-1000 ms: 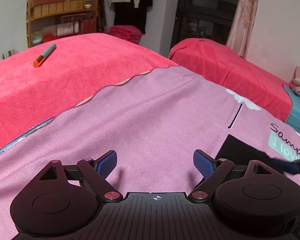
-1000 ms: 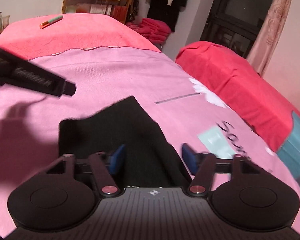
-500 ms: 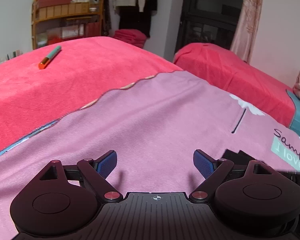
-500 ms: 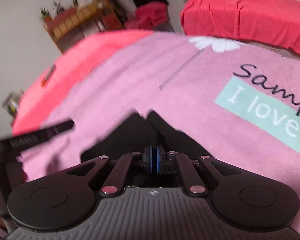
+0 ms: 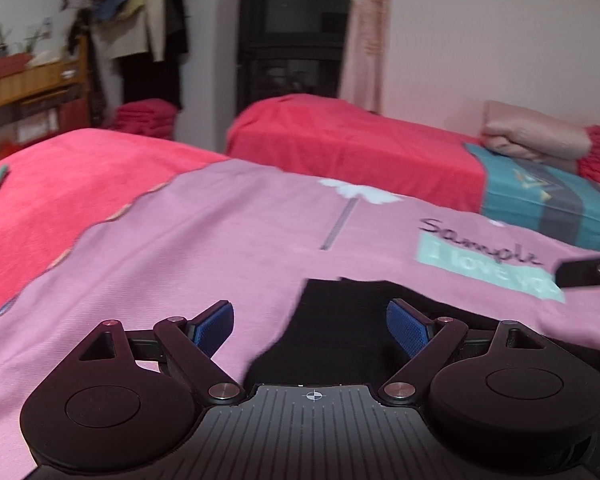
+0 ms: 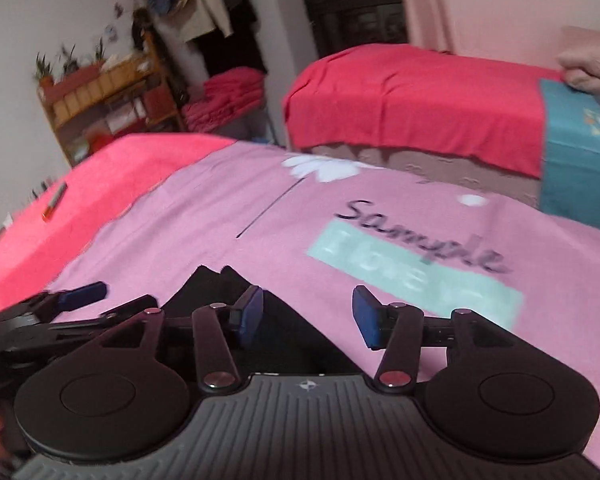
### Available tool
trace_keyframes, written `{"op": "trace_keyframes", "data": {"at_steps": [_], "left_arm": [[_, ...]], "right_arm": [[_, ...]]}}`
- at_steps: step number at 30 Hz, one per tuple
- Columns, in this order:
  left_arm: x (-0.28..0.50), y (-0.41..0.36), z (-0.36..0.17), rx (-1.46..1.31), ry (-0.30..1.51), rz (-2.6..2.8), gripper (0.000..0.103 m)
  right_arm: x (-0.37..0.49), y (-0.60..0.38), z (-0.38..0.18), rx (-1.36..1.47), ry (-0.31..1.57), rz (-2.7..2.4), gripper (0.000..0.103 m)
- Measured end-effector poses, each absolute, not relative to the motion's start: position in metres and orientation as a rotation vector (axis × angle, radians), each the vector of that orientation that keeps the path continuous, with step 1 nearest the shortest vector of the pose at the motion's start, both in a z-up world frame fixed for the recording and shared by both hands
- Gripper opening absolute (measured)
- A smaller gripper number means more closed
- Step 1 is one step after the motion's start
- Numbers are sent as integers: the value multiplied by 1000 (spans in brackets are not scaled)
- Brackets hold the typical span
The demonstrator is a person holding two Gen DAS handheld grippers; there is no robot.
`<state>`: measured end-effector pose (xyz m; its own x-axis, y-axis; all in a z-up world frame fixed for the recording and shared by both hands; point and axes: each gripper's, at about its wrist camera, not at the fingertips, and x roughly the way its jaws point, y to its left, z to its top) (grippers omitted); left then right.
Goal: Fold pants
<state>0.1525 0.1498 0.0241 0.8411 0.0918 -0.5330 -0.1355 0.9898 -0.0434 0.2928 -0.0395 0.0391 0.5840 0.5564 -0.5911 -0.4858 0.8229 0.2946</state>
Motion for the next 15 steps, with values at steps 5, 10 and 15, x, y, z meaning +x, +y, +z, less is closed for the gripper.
{"op": "trace_keyframes", "data": {"at_steps": [5, 10, 15], "left_arm": [[171, 109, 18, -17, 658, -16, 103], [199, 75, 1, 67, 830, -67, 103], [215, 68, 12, -50, 822, -90, 103]], "right_arm": [[254, -103, -6, 278, 887, 645, 61], [245, -156, -18, 296, 722, 190, 33], [187, -194, 18, 439, 639, 384, 62]]}}
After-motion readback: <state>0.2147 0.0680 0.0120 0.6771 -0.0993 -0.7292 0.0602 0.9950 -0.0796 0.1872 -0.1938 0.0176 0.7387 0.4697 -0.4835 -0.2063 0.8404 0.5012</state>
